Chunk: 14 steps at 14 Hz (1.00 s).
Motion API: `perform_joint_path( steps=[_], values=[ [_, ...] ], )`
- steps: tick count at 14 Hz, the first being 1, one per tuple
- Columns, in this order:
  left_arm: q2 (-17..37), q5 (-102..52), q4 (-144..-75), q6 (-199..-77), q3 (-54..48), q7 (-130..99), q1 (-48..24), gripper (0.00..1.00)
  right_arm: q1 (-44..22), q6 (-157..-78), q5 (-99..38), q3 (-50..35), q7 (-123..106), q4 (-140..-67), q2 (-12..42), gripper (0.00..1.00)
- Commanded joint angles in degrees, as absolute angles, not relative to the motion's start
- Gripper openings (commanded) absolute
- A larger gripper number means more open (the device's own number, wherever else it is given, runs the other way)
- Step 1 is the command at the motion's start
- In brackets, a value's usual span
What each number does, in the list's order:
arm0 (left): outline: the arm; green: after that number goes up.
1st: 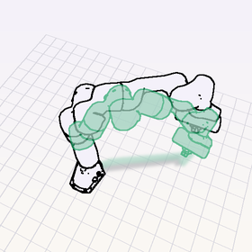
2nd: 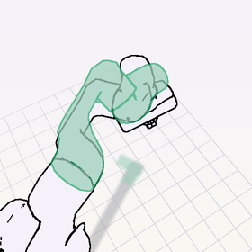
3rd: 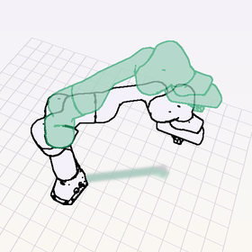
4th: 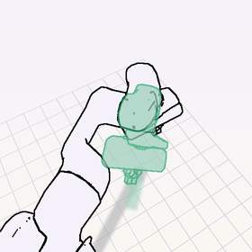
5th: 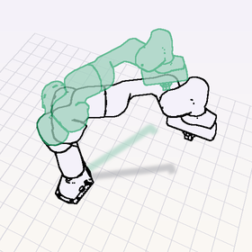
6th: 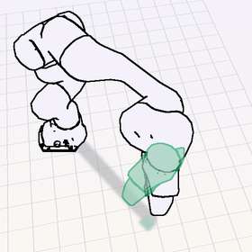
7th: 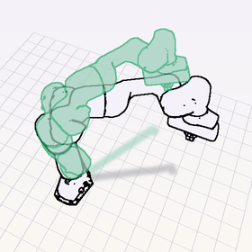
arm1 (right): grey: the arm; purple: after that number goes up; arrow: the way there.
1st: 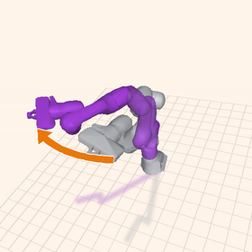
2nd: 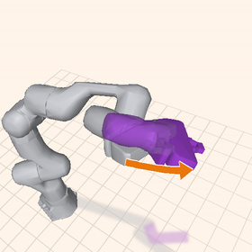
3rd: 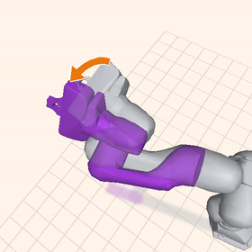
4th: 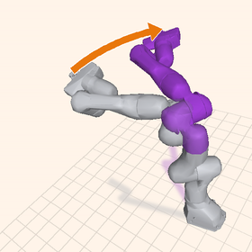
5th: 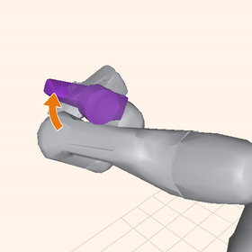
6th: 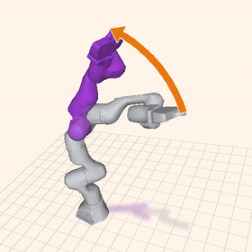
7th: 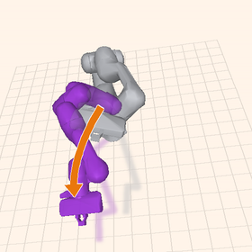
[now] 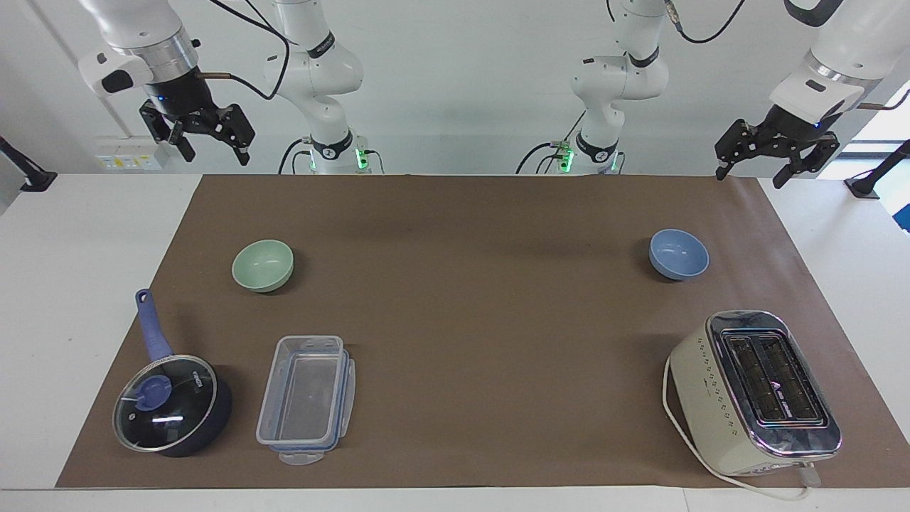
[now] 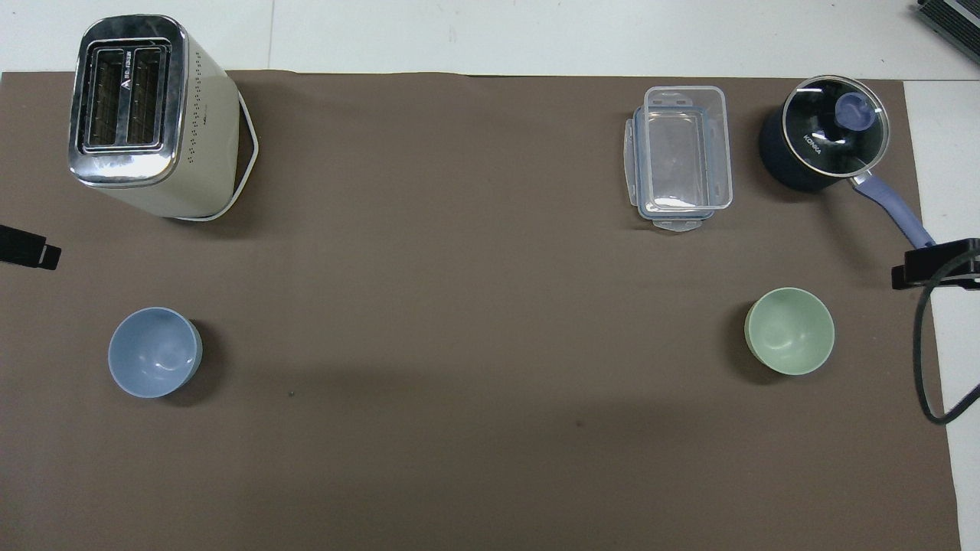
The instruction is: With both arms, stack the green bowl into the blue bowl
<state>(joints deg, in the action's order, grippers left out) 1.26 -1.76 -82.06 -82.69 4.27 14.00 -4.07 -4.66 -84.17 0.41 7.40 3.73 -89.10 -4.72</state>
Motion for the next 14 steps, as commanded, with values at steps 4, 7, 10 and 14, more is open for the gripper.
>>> perform_joint_path(
  steps=[4, 7, 10, 14],
  values=[
    [-0.09, -0.79, -83.41, -82.53, 4.04, 14.76, -3.52, 1.00, -4.66, -84.55, 0.79, 7.38, 2.64, -90.53, -5.62, 1.00],
    [-0.09, -0.79, -83.50, -82.44, 4.13, 14.77, -3.52, 1.00, -4.66, -84.55, 0.79, 7.38, 2.11, -91.14, -5.97, 1.00],
    [-0.09, -0.79, -83.50, -82.44, 4.13, 14.77, -3.52, 1.00, -4.57, -84.64, 0.79, 7.38, 2.11, -91.23, -5.98, 1.00],
    [-0.09, -0.79, -83.50, -82.44, 4.04, 14.77, -3.52, 1.00, -4.57, -84.55, 0.79, 7.38, 2.02, -91.23, -6.06, 1.00]
  ],
)
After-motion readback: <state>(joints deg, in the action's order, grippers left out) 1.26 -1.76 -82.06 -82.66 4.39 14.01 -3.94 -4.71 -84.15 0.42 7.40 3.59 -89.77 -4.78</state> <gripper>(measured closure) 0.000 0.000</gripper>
